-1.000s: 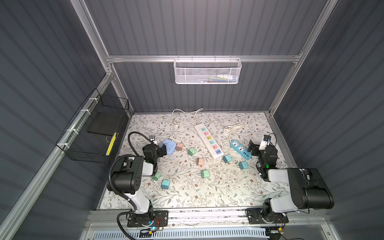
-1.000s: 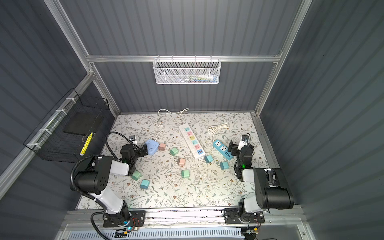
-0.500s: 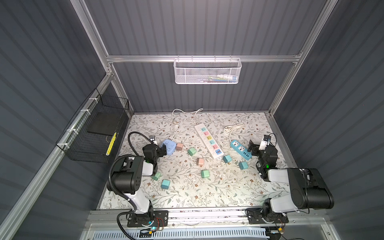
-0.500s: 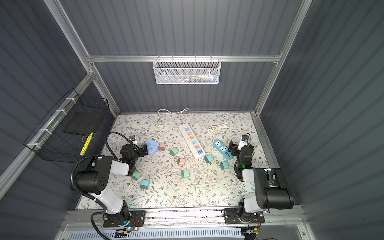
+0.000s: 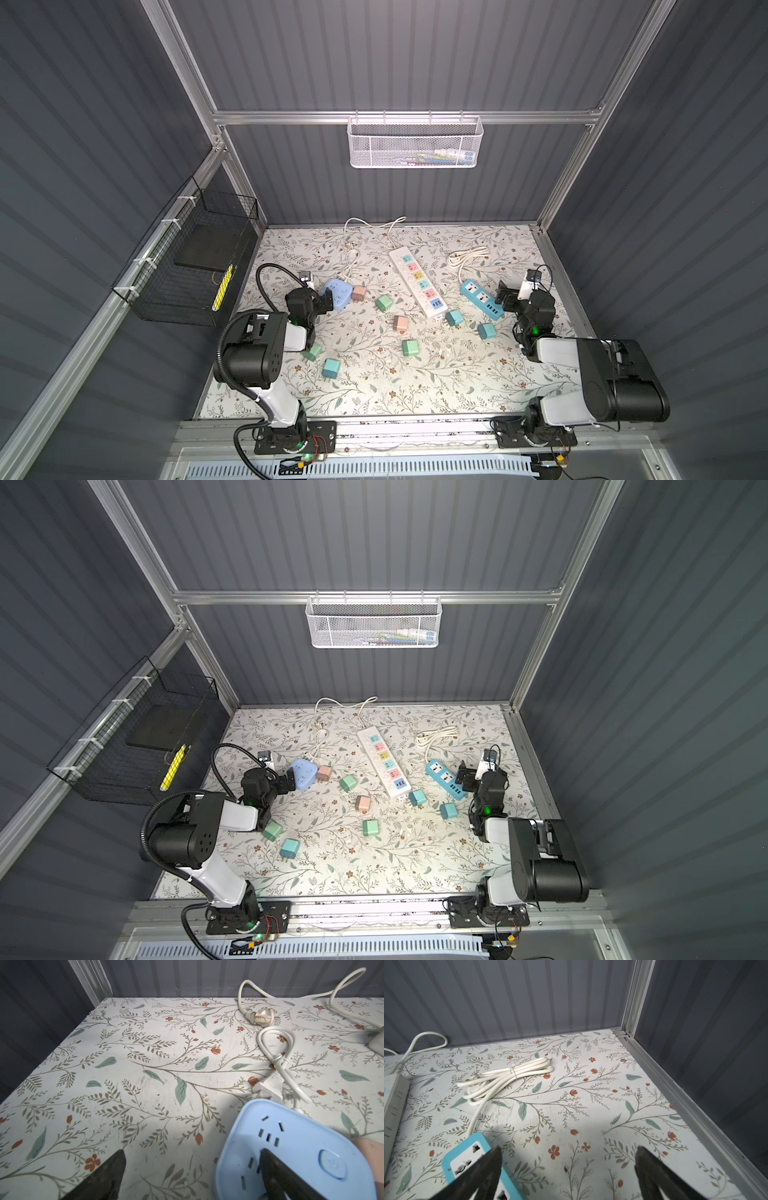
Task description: Insert the plug
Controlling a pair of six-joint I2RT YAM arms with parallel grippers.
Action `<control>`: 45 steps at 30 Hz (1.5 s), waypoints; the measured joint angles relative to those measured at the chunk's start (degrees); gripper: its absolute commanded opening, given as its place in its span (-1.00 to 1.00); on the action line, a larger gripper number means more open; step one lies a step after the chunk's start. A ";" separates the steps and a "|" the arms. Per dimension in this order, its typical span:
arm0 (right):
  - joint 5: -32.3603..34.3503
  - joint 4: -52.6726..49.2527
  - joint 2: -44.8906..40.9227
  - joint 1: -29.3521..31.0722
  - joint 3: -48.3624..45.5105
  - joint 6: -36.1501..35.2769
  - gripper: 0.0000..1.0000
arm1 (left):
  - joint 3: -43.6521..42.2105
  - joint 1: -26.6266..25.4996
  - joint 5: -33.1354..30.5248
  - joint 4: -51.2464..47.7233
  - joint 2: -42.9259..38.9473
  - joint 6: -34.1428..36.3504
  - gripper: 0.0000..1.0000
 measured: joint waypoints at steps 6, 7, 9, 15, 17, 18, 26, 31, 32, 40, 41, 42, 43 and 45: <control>4.24 -29.29 -9.73 3.08 21.42 3.19 0.98 | 3.74 -0.07 0.04 -12.20 -13.60 -1.60 1.00; 4.42 -34.10 -10.34 3.41 26.03 4.70 0.98 | 4.22 -0.09 0.17 -13.09 -16.72 -2.84 1.00; 3.89 -43.67 -11.04 3.50 36.61 8.85 0.98 | 6.16 -0.17 0.26 -15.72 -23.10 -7.67 1.00; -5.90 -58.05 -10.93 1.29 43.56 17.75 0.60 | 20.65 -0.28 -4.20 -38.14 -32.44 -34.38 1.00; -8.22 -62.69 -6.99 1.81 45.03 18.45 0.65 | 20.52 -0.26 -2.86 -40.79 -34.27 -39.08 1.00; -9.27 -64.81 -4.59 2.45 45.20 18.69 0.66 | 19.61 -0.09 -1.18 -41.53 -34.84 -41.05 0.99; -12.46 -76.74 7.54 9.01 44.46 17.29 0.74 | 15.30 -0.52 18.71 -46.29 -28.52 -45.46 0.71; -13.70 -77.90 14.16 18.71 46.45 15.56 0.91 | 15.30 -4.57 26.03 -48.00 -25.22 -44.65 0.72; -14.08 -77.88 16.11 20.81 47.65 14.99 0.94 | 15.32 -5.90 26.71 -48.11 -25.14 -44.39 0.72; -18.05 -76.67 29.51 26.45 56.00 14.69 0.98 | 16.13 -9.55 29.88 -49.51 -23.63 -42.91 0.72; -18.53 -76.48 30.32 26.56 56.17 14.95 0.98 | 16.37 -9.55 29.92 -50.10 -23.54 -42.69 0.72; -19.10 -76.30 31.04 26.77 56.24 15.23 0.97 | 16.57 -9.51 29.97 -50.47 -23.54 -42.47 0.73; -19.74 -76.17 31.50 27.10 56.26 15.72 0.98 | 16.76 -9.51 30.03 -50.62 -23.54 -42.36 0.73; -21.20 -75.67 32.02 28.41 56.26 16.76 0.98 | 17.25 -9.51 30.12 -51.01 -23.58 -42.05 0.73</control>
